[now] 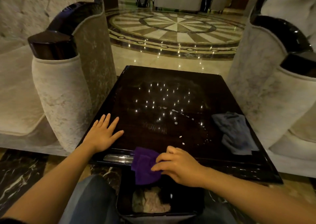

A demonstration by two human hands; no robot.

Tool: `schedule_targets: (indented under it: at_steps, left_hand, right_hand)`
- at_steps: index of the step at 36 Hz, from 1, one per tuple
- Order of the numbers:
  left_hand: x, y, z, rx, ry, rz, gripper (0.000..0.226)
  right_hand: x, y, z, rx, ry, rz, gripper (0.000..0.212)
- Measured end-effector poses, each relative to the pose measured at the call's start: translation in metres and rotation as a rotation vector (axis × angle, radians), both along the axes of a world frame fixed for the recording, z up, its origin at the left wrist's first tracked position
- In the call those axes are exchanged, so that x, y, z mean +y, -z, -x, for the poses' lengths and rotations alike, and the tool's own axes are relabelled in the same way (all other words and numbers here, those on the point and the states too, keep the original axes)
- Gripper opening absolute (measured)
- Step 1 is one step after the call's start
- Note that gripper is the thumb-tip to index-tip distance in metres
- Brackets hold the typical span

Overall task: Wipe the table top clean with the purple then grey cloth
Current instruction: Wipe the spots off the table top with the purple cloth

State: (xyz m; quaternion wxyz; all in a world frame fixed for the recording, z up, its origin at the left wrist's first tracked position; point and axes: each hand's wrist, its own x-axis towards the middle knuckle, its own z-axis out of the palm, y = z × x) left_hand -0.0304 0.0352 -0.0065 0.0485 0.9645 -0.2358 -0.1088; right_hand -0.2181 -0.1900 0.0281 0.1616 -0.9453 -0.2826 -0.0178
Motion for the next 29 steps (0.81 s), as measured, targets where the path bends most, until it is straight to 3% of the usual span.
schedule_targets:
  at_steps: [9,13,17,23,29]
  left_hand:
    - [-0.001,-0.002,-0.004,0.029,0.008,-0.03,0.067]
    - [-0.006,-0.005,-0.012,0.094,-0.003,-0.053,0.067]
    - [-0.018,-0.005,-0.018,0.101,-0.036,-0.002,0.063]
    - [-0.029,0.008,-0.025,0.001,-0.053,0.023,0.066]
    - [-0.029,0.011,-0.025,-0.04,-0.028,0.014,0.066]
  right_hand:
    - [-0.029,-0.056,-0.033,-0.163,0.15,-0.134,0.023]
    - [-0.055,-0.08,-0.073,-0.294,0.248,-0.081,0.026]
    - [-0.081,-0.081,-0.126,-0.308,0.394,0.028,0.028]
    - [-0.101,-0.043,-0.188,-0.118,0.556,0.197,0.03]
    - [-0.096,-0.008,-0.211,0.201,0.648,0.087,0.047]
